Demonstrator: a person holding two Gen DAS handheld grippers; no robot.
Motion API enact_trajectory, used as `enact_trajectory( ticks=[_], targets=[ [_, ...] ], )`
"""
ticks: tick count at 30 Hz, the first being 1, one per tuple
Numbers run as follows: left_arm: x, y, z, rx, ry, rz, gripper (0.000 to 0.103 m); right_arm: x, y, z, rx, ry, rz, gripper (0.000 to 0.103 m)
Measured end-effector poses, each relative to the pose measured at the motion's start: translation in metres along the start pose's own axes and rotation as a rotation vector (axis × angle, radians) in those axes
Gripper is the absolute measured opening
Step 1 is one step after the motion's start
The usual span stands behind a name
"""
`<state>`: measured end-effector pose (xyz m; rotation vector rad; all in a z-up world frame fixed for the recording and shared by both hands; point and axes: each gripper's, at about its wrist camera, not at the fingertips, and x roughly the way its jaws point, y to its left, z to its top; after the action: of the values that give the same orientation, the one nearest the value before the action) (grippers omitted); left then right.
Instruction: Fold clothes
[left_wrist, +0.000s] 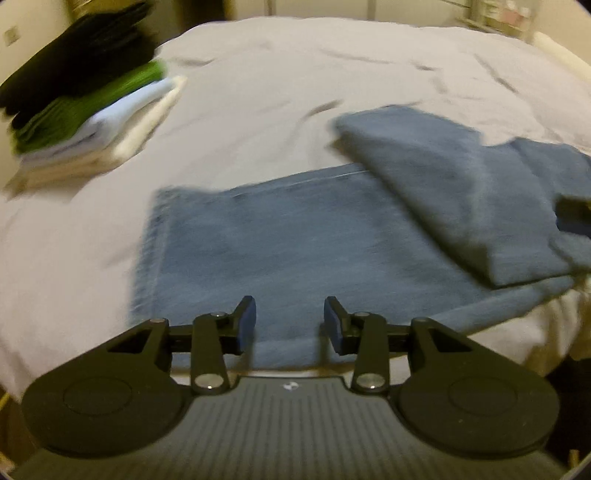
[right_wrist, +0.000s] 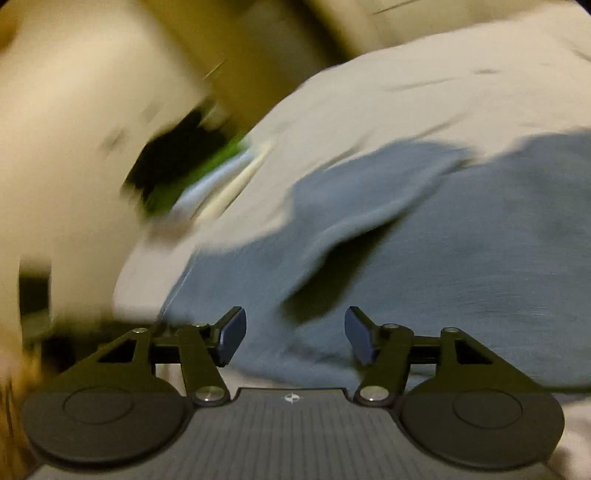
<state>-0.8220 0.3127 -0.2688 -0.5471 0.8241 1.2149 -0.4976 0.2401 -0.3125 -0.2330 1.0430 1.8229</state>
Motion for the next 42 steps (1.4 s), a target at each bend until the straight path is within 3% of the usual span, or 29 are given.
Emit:
enact_trajectory(
  ticks=[5, 7, 10, 13, 15, 18, 20, 21, 22, 23, 26, 29, 32, 35, 38, 41, 42],
  targets=[
    [-0.003, -0.059, 0.017, 0.115, -0.067, -0.102, 0.044, -0.039, -0.073, 0.025, 0.198, -0.135, -0.338, 0.062],
    [-0.002, -0.085, 0.024, 0.179, -0.085, -0.114, 0.048, -0.053, -0.094, 0.031, 0.183, -0.177, -0.462, 0.062],
    [0.004, -0.113, 0.032, 0.253, -0.103, -0.097, 0.053, -0.060, -0.119, 0.034, 0.119, -0.145, -0.614, 0.062],
    [0.011, -0.133, 0.039, 0.300, -0.118, -0.069, 0.057, -0.056, -0.135, 0.036, 0.093, -0.080, -0.602, 0.062],
    [0.016, -0.147, 0.045, 0.341, -0.134, -0.030, 0.067, -0.051, -0.139, 0.037, 0.052, -0.039, -0.582, 0.068],
    [0.037, -0.171, 0.054, 0.455, -0.167, 0.080, 0.068, -0.044, -0.138, 0.035, 0.003, -0.011, -0.554, 0.081],
    [0.059, -0.183, 0.060, 0.510, -0.157, 0.143, 0.057, -0.042, -0.137, 0.032, -0.005, -0.016, -0.544, 0.087],
    [0.068, -0.185, 0.062, 0.523, -0.156, 0.174, 0.033, -0.041, -0.136, 0.031, -0.003, -0.020, -0.537, 0.088],
    [0.070, -0.181, 0.063, 0.501, -0.166, 0.189, 0.013, -0.042, -0.131, 0.028, -0.004, -0.023, -0.533, 0.090],
    [0.068, -0.175, 0.064, 0.460, -0.184, 0.185, 0.010, -0.042, -0.129, 0.026, -0.007, -0.023, -0.533, 0.090],
    [0.040, -0.138, 0.061, 0.241, -0.263, 0.184, 0.007, -0.046, -0.131, 0.028, -0.001, -0.022, -0.522, 0.090],
    [0.003, -0.075, 0.042, -0.055, -0.296, 0.200, 0.006, -0.045, -0.133, 0.030, -0.008, -0.017, -0.524, 0.090],
    [0.001, 0.002, 0.010, -0.450, -0.169, 0.006, 0.015, -0.042, -0.133, 0.031, -0.016, -0.012, -0.534, 0.091],
    [0.018, 0.031, -0.026, -0.615, -0.056, -0.065, 0.026, -0.040, -0.132, 0.031, -0.020, -0.007, -0.545, 0.091],
    [0.009, 0.016, -0.034, -0.499, -0.061, -0.015, 0.029, -0.039, -0.131, 0.030, -0.023, -0.002, -0.552, 0.092],
    [-0.014, -0.023, -0.021, -0.190, -0.102, 0.132, 0.035, -0.038, -0.131, 0.030, -0.027, 0.003, -0.559, 0.092],
    [-0.020, -0.037, -0.017, -0.090, -0.123, 0.156, 0.045, -0.038, -0.131, 0.030, -0.028, 0.005, -0.561, 0.092]
  ],
)
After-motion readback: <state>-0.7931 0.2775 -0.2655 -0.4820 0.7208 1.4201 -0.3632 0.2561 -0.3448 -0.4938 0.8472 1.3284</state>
